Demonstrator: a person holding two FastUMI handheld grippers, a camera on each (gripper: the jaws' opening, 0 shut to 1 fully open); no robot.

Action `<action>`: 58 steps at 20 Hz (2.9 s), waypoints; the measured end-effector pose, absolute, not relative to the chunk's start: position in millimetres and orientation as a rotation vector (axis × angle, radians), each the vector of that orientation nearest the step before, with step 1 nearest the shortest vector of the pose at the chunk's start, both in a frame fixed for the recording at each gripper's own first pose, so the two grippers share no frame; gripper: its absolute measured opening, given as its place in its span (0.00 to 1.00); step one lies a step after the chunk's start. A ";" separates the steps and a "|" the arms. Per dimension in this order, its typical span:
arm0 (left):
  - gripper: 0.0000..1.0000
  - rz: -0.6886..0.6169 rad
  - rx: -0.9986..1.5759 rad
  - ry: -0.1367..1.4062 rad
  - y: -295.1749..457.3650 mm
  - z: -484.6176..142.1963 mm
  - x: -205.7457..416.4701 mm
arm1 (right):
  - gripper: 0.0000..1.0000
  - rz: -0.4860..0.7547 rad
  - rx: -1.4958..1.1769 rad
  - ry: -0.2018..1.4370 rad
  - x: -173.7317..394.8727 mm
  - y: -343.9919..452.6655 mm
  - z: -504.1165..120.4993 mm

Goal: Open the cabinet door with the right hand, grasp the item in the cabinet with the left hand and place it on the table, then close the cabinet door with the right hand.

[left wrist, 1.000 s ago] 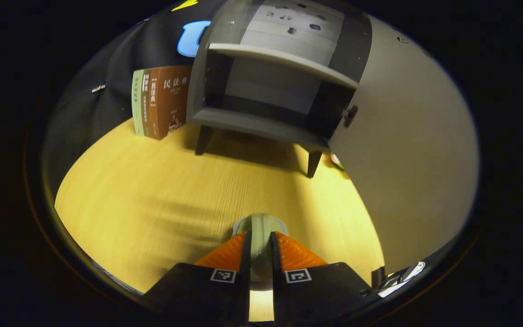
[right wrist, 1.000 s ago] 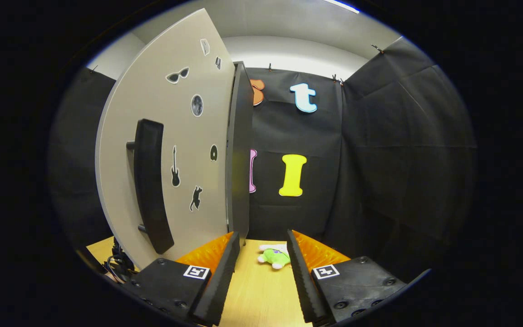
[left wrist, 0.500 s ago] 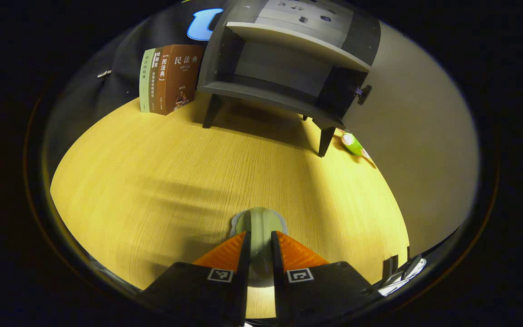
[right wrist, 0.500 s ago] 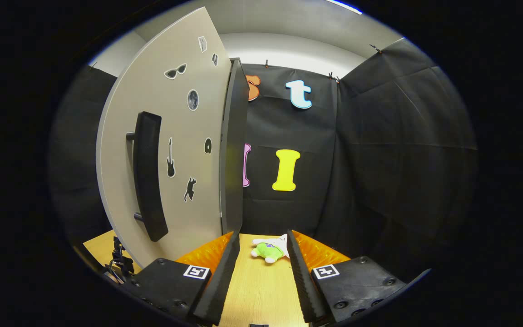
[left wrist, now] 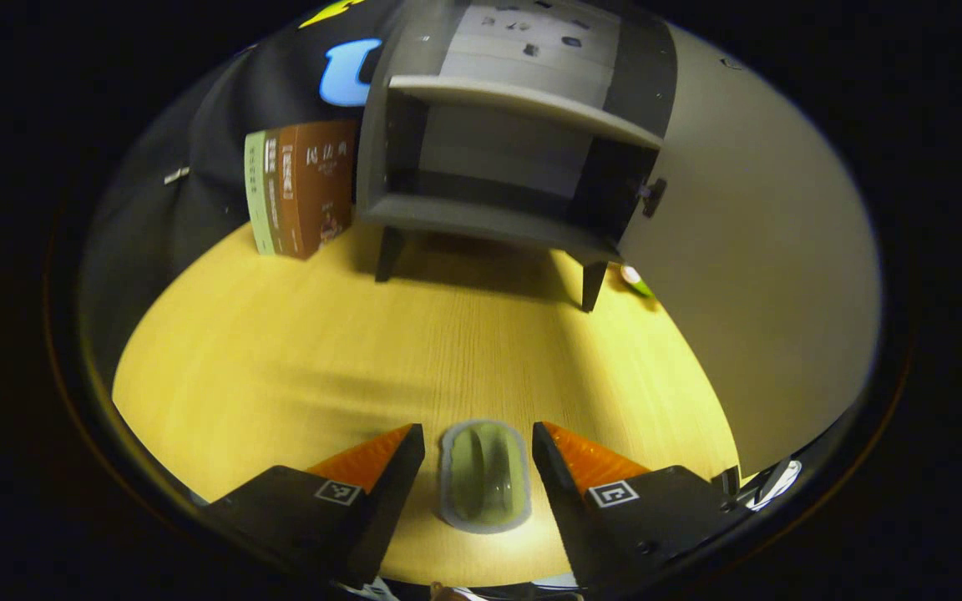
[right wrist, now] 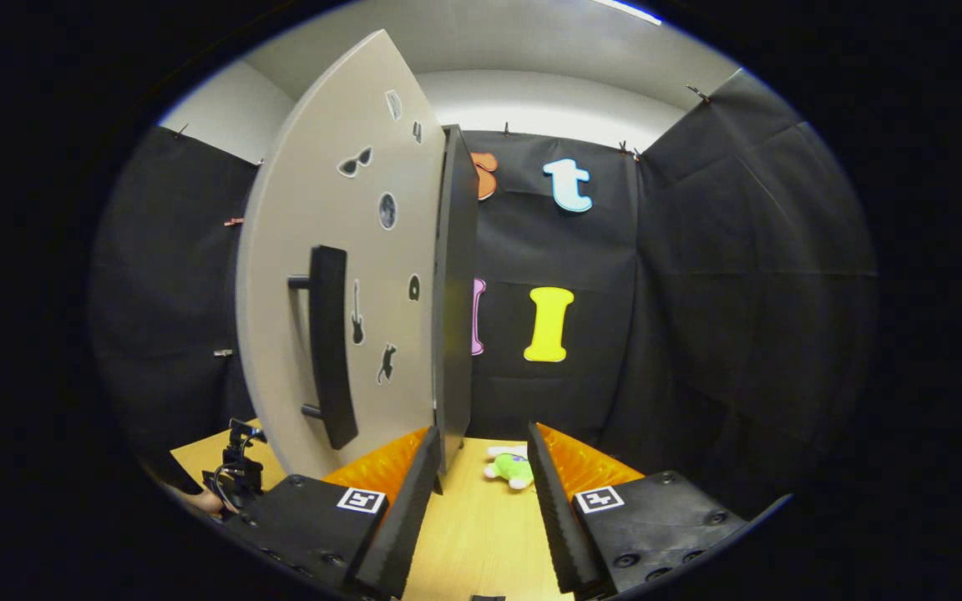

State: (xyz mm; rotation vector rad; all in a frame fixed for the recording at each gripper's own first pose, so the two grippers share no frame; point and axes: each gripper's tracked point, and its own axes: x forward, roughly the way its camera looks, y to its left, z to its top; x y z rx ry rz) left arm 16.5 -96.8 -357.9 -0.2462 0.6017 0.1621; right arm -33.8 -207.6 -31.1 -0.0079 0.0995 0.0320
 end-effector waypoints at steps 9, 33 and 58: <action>0.95 0.269 -0.073 0.175 -0.1 -125.6 28.7 | 0.72 0.198 0.044 0.008 -46.2 -157.8 10.5; 0.93 0.155 -0.096 0.071 64.1 -40.6 -33.0 | 0.97 0.236 0.098 0.005 -10.6 -45.6 3.2; 0.95 0.038 -0.095 0.032 52.0 -10.9 -24.8 | 0.97 0.110 -0.022 -0.051 53.9 -6.6 -7.2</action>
